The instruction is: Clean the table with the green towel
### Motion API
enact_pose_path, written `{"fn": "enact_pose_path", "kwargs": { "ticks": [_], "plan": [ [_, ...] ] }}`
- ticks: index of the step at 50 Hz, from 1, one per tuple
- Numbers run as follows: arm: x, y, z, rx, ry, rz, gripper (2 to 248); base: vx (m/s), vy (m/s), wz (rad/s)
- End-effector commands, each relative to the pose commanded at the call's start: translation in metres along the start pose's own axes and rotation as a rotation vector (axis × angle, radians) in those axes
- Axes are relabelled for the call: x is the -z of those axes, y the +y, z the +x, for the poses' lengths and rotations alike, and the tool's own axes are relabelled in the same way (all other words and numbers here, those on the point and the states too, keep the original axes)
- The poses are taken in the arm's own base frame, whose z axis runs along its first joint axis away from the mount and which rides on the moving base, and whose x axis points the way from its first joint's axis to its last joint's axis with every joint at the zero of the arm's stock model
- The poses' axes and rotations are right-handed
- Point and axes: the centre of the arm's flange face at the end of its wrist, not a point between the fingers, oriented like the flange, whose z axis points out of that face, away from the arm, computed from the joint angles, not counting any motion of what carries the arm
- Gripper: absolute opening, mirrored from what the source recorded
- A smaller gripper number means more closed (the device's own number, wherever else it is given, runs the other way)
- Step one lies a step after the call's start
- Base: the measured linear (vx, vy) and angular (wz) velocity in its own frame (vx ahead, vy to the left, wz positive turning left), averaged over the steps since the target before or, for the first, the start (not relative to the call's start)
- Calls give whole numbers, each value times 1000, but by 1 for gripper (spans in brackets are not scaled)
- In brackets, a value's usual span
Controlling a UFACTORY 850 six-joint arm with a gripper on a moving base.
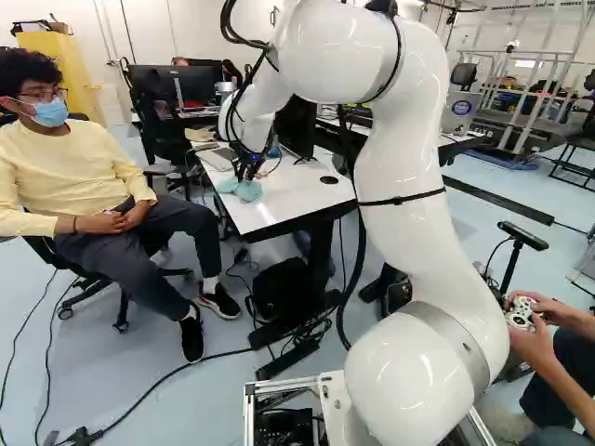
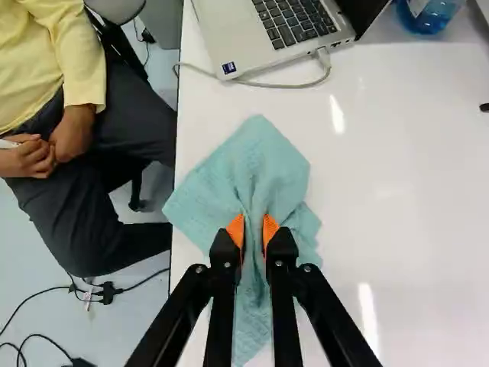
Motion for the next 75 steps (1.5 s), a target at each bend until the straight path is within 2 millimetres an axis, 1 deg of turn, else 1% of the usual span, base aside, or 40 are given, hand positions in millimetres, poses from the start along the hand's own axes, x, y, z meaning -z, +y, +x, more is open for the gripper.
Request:
{"fn": "enact_pose_path", "kwargs": {
  "ticks": [27, 35, 45, 52, 59, 75],
  "plan": [
    [0, -2, -3, 2, -39, 2, 51, 0, 0, 0],
    [-2, -10, -1, 12, -37, 8, 51, 0, 0, 0],
    [-6, -26, 3, 32, -32, 21, 51, 0, 0, 0],
    [-13, -35, 10, 42, -23, 28, 51, 0, 0, 0],
    [-21, -40, 20, 47, -12, 32, 51, 0, 0, 0],
    [-38, -34, 41, 38, 16, 28, 51, 0, 0, 0]
  ]
}}
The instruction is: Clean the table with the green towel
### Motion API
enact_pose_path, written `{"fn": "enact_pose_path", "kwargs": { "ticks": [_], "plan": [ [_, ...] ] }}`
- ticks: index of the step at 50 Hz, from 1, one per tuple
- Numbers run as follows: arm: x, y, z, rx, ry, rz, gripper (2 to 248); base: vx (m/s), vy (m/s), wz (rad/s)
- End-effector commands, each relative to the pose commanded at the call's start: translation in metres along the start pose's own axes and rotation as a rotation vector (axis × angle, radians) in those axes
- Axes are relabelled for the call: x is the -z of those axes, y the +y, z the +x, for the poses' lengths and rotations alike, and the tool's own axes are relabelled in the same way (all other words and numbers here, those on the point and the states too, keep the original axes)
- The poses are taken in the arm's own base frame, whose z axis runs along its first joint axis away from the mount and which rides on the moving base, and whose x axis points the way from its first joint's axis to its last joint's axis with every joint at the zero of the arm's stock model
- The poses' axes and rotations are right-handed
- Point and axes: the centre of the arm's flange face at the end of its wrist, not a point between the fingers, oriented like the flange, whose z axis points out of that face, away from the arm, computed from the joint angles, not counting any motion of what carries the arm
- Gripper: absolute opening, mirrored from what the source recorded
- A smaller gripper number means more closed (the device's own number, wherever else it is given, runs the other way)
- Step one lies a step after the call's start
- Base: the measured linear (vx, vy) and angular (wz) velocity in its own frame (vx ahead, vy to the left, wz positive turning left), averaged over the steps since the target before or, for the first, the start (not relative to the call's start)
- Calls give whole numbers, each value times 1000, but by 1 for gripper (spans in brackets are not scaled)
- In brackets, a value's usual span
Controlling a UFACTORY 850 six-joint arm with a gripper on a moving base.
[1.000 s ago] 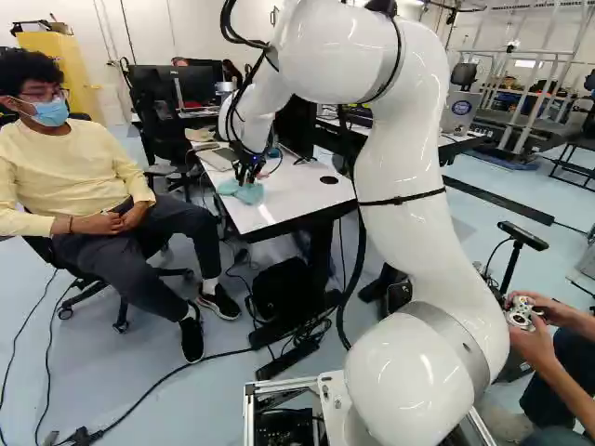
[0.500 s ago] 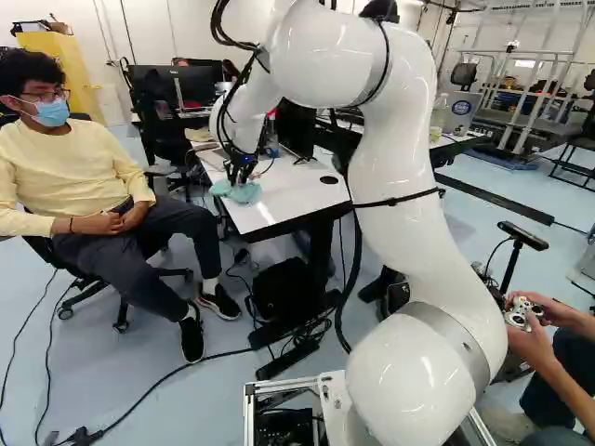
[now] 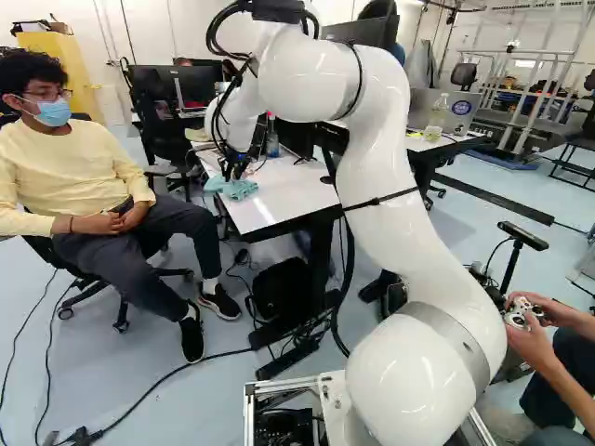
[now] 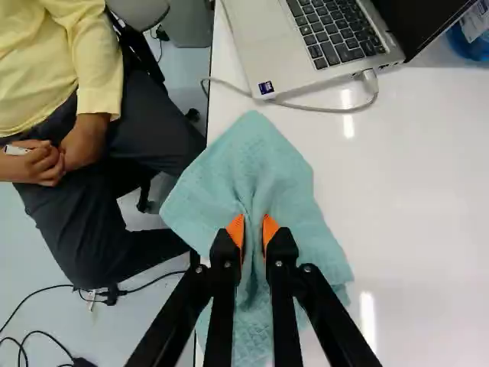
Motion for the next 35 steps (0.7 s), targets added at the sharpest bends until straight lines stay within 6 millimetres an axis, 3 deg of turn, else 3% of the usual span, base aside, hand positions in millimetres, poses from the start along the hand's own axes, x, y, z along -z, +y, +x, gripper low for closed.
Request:
{"fn": "enact_pose_path", "kwargs": {
  "ticks": [18, 35],
  "plan": [
    [-14, 22, 17, -25, 25, -16, 51, 0, 0, 0],
    [-10, 54, 16, -60, 24, -40, 51, 0, 0, 0]
  ]
}}
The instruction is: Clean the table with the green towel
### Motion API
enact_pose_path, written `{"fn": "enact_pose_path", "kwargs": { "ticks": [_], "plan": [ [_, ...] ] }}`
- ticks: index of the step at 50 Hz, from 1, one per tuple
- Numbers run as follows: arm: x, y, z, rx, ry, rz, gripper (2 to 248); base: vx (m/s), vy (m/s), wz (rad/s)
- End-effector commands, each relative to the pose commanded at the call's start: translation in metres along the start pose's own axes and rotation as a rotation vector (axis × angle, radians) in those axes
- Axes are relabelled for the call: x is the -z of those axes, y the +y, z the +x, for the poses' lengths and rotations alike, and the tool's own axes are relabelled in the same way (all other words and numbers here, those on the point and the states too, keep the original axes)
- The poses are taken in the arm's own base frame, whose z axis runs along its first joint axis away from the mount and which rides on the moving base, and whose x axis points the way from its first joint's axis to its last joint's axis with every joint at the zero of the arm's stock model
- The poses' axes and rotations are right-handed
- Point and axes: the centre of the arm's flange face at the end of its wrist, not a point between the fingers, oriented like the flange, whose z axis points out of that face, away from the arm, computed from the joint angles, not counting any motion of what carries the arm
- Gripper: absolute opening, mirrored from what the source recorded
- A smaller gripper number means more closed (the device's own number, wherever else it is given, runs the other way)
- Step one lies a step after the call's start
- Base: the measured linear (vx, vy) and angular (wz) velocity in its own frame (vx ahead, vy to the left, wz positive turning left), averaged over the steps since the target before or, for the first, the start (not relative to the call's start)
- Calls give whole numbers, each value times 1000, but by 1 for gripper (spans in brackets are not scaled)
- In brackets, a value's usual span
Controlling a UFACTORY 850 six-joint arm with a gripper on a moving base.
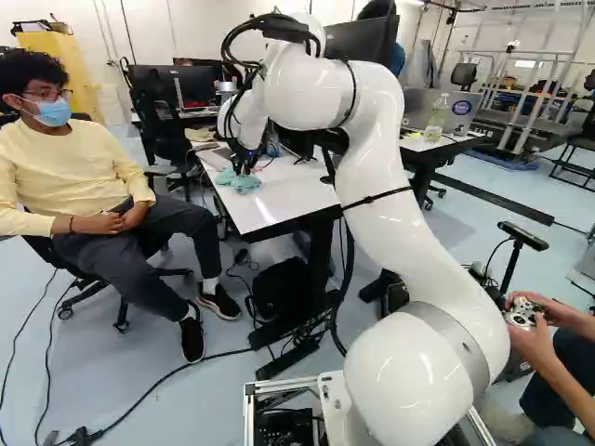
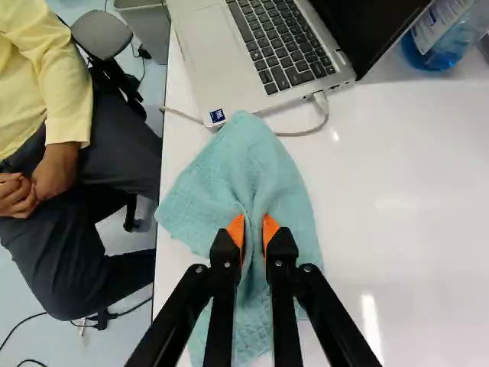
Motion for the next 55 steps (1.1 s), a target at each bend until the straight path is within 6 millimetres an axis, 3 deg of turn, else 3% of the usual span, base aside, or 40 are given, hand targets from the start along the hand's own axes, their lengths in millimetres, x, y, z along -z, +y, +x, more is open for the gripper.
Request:
{"fn": "enact_pose_path", "kwargs": {
  "ticks": [17, 26, 55],
  "plan": [
    [13, 26, -12, -29, -19, -21, 51, 0, 0, 0],
    [23, 30, -24, -34, -35, -25, 51, 0, 0, 0],
    [47, -8, -53, 11, -72, 4, 51, 0, 0, 0]
  ]
}}
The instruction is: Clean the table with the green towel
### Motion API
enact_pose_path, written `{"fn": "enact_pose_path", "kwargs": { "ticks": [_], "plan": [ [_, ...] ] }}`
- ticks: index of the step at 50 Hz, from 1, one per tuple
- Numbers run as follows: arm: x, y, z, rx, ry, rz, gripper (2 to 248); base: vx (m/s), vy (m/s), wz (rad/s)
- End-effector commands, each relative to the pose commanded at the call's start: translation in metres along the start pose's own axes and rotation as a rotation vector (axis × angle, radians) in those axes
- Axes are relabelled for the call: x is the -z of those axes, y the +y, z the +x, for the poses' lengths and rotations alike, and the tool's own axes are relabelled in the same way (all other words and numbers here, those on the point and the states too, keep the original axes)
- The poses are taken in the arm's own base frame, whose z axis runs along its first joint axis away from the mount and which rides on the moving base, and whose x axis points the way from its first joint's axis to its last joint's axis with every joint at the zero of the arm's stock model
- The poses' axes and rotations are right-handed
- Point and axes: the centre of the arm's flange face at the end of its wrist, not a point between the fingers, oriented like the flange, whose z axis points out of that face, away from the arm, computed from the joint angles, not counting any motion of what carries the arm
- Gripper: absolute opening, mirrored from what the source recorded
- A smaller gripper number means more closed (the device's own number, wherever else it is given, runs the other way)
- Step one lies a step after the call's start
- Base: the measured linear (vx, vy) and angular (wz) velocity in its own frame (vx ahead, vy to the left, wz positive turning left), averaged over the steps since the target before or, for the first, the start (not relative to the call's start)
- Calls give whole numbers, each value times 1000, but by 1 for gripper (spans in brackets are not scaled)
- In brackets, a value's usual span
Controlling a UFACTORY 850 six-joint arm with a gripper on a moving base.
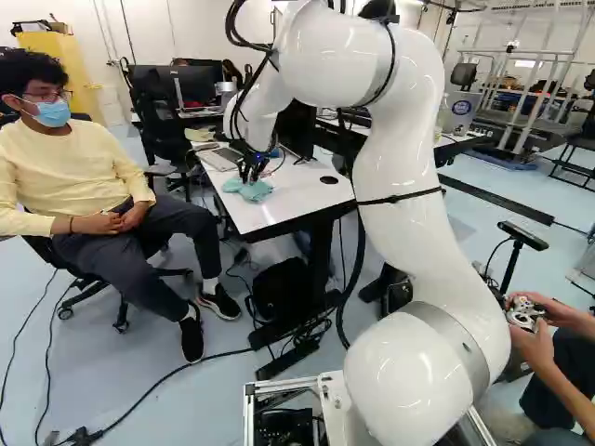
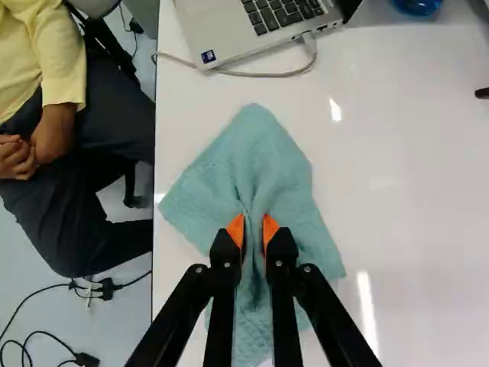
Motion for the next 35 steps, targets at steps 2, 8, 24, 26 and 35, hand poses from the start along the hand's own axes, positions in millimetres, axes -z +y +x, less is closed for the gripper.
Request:
{"fn": "enact_pose_path", "kwargs": {
  "ticks": [2, 8, 24, 26, 35],
  "plan": [
    [1, -4, -1, 5, -1, 3, 51, 0, 0, 0],
    [1, -15, -3, 20, -3, 12, 51, 0, 0, 0],
    [-7, -39, 6, 48, 8, 30, 51, 0, 0, 0],
    [-9, -39, 8, 48, 11, 30, 51, 0, 0, 0],
    [-17, -36, 20, 43, 25, 28, 51, 0, 0, 0]
  ]
}}
